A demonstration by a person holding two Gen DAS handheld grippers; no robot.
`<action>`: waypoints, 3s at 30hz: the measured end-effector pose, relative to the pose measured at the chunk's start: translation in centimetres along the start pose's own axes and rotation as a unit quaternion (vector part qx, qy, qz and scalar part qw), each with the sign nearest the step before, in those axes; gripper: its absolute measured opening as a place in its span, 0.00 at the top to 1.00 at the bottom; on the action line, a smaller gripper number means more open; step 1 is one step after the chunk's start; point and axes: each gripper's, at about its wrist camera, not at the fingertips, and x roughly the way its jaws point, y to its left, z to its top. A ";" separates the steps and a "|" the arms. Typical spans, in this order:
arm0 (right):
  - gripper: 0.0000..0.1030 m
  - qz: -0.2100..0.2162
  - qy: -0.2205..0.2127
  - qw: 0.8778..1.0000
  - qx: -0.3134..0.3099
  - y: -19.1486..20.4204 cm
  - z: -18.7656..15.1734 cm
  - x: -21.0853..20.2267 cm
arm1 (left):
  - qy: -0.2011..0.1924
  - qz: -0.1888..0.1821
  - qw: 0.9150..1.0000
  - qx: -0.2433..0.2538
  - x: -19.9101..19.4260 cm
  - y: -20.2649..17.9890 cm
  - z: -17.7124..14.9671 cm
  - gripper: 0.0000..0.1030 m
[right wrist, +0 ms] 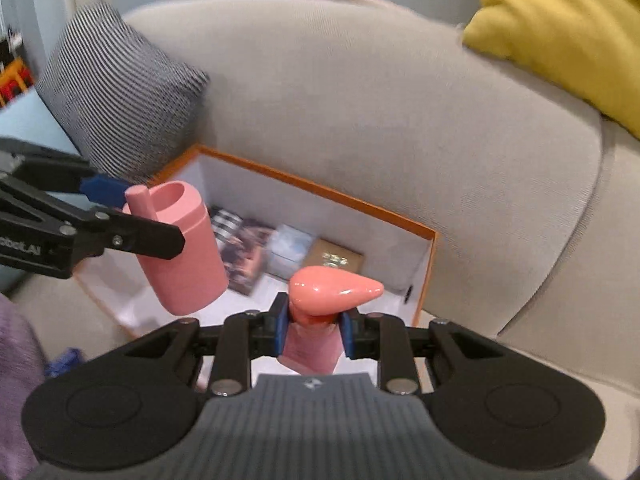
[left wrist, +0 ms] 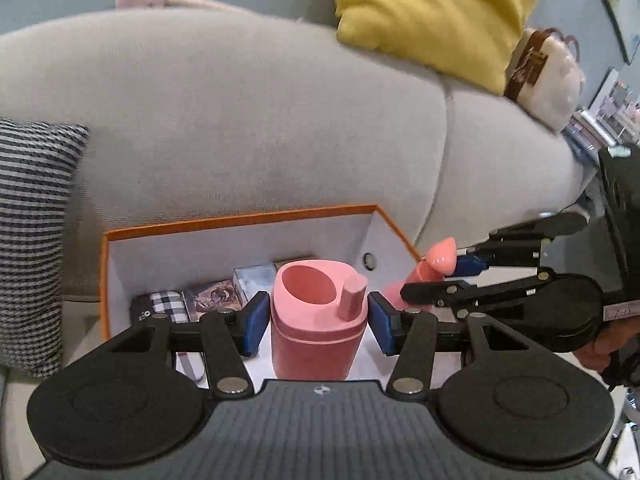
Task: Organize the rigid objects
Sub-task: 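Lift the pink cup and pink pump bottle and carry both over the orange box, then lower the pink pump bottle with the right tool while the left lowers the pink cup, opening both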
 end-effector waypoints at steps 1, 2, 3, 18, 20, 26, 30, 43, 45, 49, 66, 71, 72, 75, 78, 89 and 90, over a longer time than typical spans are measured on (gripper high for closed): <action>0.74 -0.006 0.004 1.000 -0.005 -0.2 0.1 0.8 | 0.006 0.004 1.000 -0.003 0.8 0.1 0.2 0.42; 0.74 -0.010 0.008 1.000 -0.006 -0.7 0.3 1.5 | 0.011 0.005 1.000 -0.008 1.8 0.2 0.2 0.42; 0.74 -0.013 0.013 1.000 -0.005 -1.2 0.5 2.4 | 0.014 0.002 1.000 -0.013 2.4 0.4 0.3 0.42; 0.74 -0.041 0.019 0.999 0.016 -4.0 2.2 10.1 | 0.033 0.001 0.999 -0.028 7.0 1.0 0.7 0.42; 0.74 -0.043 0.023 0.999 0.016 -4.1 2.3 10.6 | 0.035 0.002 0.999 -0.028 7.3 1.0 0.8 0.41; 0.72 -0.058 0.033 0.998 -0.003 -3.7 2.8 11.2 | 0.039 0.000 0.999 -0.024 7.8 0.4 1.1 0.41; 0.65 -0.060 0.042 0.997 -0.010 -3.6 3.2 10.5 | 0.040 -0.003 0.999 -0.025 7.8 0.3 1.2 0.41; 0.44 -0.087 -0.027 0.996 0.002 -3.8 1.6 2.9 | 0.046 -0.003 0.998 -0.037 9.2 -2.0 0.7 0.41; 0.44 -0.101 -0.040 0.993 0.039 -5.0 1.0 2.1 | 0.047 0.002 0.998 -0.046 10.0 -2.6 0.9 0.41; 0.44 -0.115 -0.060 0.989 0.071 -6.4 -0.4 1.3 | 0.045 0.010 0.998 -0.050 11.5 -3.7 1.2 0.41; 0.44 -0.111 -0.042 0.985 0.125 -8.5 -3.2 1.7 | 0.103 0.006 0.989 -0.104 15.0 -4.3 1.8 0.38; 0.44 -0.108 -0.040 0.985 0.126 -8.3 -3.6 1.6 | 0.128 -0.015 0.986 -0.103 14.0 -3.5 1.4 0.33; 0.44 -0.108 -0.040 0.985 0.127 -8.3 -3.7 1.6 | 0.131 -0.018 0.986 -0.102 13.7 -3.3 1.2 0.32; 0.44 -0.107 -0.041 0.985 0.131 -8.1 -4.0 1.3 | 0.138 -0.029 0.986 -0.087 12.7 -3.0 0.7 0.23; 0.43 -0.107 -0.041 0.985 0.130 -8.0 -4.4 0.8 | 0.146 -0.048 0.987 -0.050 11.6 -3.0 0.4 0.21; 0.43 -0.102 -0.032 0.986 0.129 -7.6 -5.4 0.7 | 0.152 -0.013 0.983 0.099 13.7 -6.6 0.4 0.69; 0.43 -0.102 -0.032 0.986 0.129 -7.6 -5.4 0.8 | 0.152 -0.015 0.984 0.092 13.9 -6.7 0.6 0.69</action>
